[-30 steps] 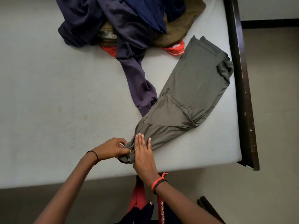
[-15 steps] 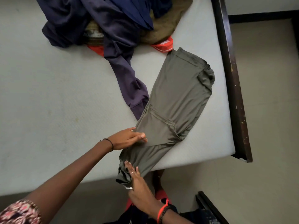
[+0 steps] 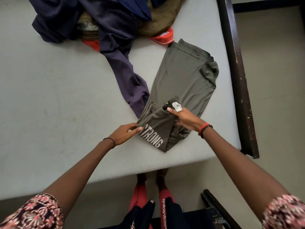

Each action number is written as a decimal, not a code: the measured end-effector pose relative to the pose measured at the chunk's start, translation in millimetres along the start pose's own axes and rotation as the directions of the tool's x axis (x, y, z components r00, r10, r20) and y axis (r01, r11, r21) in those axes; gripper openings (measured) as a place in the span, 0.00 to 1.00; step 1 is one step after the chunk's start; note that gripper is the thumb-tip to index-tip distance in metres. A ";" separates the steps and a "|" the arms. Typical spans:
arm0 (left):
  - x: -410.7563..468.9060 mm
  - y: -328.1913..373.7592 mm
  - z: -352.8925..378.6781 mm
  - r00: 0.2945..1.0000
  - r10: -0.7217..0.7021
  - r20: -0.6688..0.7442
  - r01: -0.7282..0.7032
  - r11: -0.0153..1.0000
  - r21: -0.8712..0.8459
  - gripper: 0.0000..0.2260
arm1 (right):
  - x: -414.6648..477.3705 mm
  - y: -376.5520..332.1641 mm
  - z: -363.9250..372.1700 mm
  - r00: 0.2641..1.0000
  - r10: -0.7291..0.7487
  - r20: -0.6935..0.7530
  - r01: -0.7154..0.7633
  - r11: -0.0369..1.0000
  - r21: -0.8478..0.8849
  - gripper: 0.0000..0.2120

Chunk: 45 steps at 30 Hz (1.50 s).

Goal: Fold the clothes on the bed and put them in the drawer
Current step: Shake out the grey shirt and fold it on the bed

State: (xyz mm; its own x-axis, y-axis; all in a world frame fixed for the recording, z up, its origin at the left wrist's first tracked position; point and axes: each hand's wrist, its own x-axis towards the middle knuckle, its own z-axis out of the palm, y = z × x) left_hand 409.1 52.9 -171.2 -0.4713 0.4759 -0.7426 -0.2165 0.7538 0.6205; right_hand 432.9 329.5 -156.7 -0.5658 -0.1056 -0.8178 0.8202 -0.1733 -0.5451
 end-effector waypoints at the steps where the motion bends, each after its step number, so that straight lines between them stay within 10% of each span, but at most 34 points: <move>1: 4.1 -1.5 1.9 1.000 0.013 -0.028 -0.012 0.999 0.040 0.30 | 9.7 -1.7 -4.4 0.999 -0.008 -0.033 0.007 0.999 -0.053 0.09; 5: 11.2 -11.0 10.6 0.919 0.281 -0.278 -0.186 0.928 0.324 0.18 | 28.8 -1.7 -3.5 0.927 -0.090 -0.365 0.013 0.978 -0.208 0.14; 9: 10.7 -28.2 17.2 0.780 0.625 -0.026 -0.330 0.447 0.831 0.27 | -0.6 37.8 33.1 0.646 -0.620 -0.444 0.068 0.627 -0.776 0.22; 14: 24.1 -35.1 28.8 0.763 0.629 0.149 -0.297 0.137 0.945 0.38 | -29.4 112.7 102.3 0.835 -0.548 -0.045 0.058 0.168 -0.984 0.46; 22: 44.8 -29.1 19.4 0.776 0.589 0.227 -0.285 0.005 0.959 0.25 | -4.6 119.1 89.9 0.878 -0.416 -0.239 -0.209 0.116 -0.971 0.28; 34: -30.7 -25.6 37.0 0.768 0.542 0.340 -0.509 0.194 0.839 0.19 | -75.7 153.5 99.5 0.995 -0.001 0.098 0.091 0.384 -0.919 0.28; 38: -51.8 -1.0 35.5 0.886 0.239 0.398 -0.463 0.526 0.713 0.24 | -94.6 138.5 86.3 0.987 0.042 0.157 0.091 0.660 -0.746 0.15; 45: -12.1 25.0 10.9 0.954 0.281 0.106 -0.300 0.894 0.334 0.26 | -81.0 81.4 16.1 0.999 -0.043 -0.011 0.033 0.884 -0.466 0.07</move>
State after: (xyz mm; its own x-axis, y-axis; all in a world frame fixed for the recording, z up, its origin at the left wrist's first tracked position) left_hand 418.6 70.8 -149.5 -0.4197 0.7136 -0.5609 0.2332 0.6820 0.6931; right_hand 544.2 308.1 -131.9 -0.5992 -0.0875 -0.7958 0.7460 0.2998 -0.5947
